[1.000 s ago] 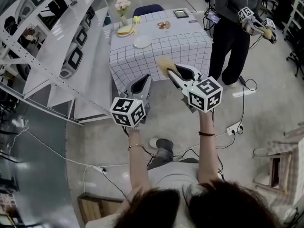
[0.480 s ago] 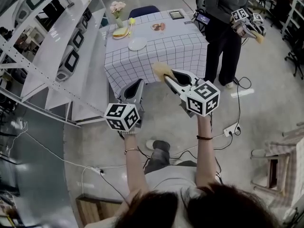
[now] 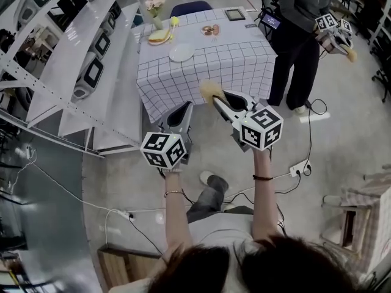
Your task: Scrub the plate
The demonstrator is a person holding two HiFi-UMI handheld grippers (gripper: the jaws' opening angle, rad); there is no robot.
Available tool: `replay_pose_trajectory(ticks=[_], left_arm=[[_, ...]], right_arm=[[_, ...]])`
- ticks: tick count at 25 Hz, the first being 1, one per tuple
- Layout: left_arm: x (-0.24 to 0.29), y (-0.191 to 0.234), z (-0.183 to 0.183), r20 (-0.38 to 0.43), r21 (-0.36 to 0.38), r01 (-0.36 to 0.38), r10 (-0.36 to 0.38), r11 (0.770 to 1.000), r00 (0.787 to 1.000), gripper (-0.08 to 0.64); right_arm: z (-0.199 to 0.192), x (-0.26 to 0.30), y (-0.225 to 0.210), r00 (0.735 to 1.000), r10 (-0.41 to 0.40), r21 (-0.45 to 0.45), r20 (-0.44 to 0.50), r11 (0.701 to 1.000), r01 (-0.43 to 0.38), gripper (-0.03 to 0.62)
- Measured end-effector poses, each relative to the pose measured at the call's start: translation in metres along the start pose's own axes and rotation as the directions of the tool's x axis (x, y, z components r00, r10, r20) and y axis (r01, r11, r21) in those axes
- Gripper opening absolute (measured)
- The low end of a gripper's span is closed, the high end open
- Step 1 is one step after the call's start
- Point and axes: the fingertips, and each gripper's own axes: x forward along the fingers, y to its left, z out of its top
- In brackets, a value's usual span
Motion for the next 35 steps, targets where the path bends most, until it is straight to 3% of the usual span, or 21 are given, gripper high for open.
replay_pose_trajectory(ticks=[22,35], left_arm=[[0.102,0.128,0.017,-0.019,-0.021,0.002,-0.002,1.0,1.0,0.011],[0.112,0.15,0.003,-0.043,-0.05,-0.014,0.011,0.999,0.999,0.011]], right_arm=[[0.003,0.14,-0.093,0.999,-0.016,0.003,-0.051,1.0,0.016,0.08],[-0.008,0.165,-0.103,0.997,-0.003,0.023,-0.071,1.0,0.004,0.08]])
